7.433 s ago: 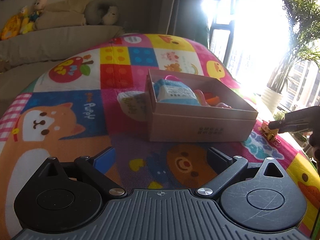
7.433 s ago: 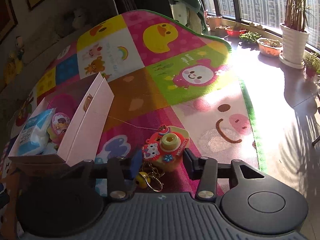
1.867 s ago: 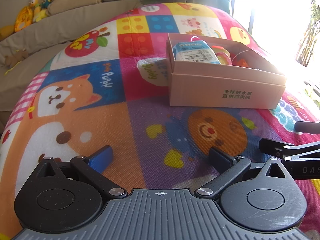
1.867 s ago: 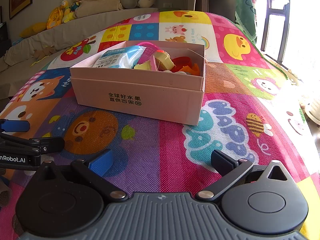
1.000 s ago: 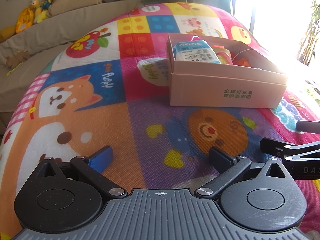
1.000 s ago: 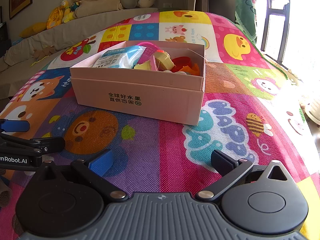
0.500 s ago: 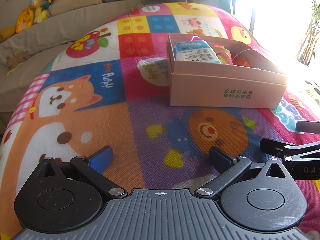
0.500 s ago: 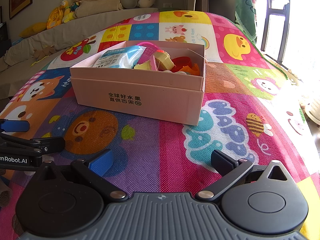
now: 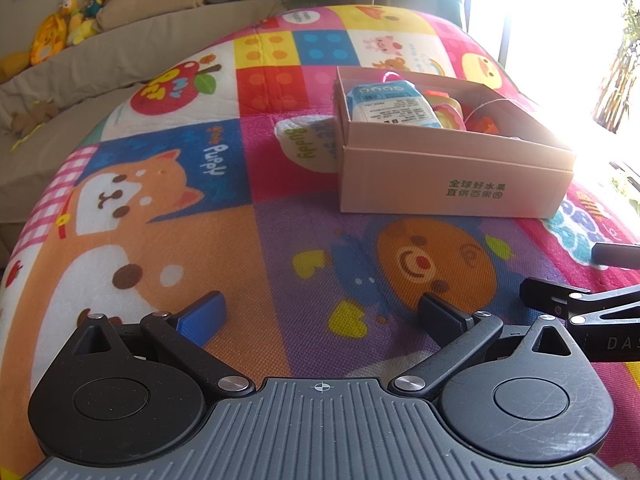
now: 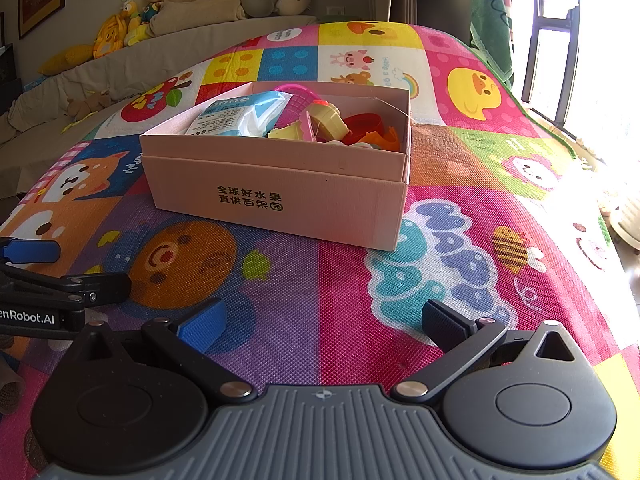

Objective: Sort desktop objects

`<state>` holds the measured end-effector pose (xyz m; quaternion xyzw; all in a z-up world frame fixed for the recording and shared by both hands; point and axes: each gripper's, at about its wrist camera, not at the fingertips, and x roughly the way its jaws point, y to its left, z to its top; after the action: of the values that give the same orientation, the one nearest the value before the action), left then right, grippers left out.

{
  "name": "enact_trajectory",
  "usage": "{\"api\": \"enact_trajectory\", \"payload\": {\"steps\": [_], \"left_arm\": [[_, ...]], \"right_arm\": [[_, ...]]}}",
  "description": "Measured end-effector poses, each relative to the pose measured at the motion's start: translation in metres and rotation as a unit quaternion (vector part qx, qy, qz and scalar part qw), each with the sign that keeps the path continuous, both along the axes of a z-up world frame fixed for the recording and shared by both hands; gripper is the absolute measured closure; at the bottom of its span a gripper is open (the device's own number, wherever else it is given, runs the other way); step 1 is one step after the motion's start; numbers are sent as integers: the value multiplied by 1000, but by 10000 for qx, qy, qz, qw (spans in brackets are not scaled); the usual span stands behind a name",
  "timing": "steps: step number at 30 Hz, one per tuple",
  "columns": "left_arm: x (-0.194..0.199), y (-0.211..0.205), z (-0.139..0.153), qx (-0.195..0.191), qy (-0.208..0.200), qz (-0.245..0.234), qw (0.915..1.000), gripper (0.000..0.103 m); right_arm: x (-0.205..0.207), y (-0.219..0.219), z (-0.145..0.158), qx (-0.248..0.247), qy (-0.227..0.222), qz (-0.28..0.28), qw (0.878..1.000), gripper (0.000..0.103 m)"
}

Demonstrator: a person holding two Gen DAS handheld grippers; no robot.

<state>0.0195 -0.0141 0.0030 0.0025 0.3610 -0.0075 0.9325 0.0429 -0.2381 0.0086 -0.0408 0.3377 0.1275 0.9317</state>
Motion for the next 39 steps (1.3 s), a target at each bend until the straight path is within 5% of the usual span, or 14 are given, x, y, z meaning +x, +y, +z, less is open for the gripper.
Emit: {"api": "enact_trajectory", "payload": {"steps": [39], "left_arm": [[1, 1, 0, -29, -16, -3, 10000, 0]], "right_arm": [[-1, 0, 0, -1, -1, -1, 10000, 0]]}}
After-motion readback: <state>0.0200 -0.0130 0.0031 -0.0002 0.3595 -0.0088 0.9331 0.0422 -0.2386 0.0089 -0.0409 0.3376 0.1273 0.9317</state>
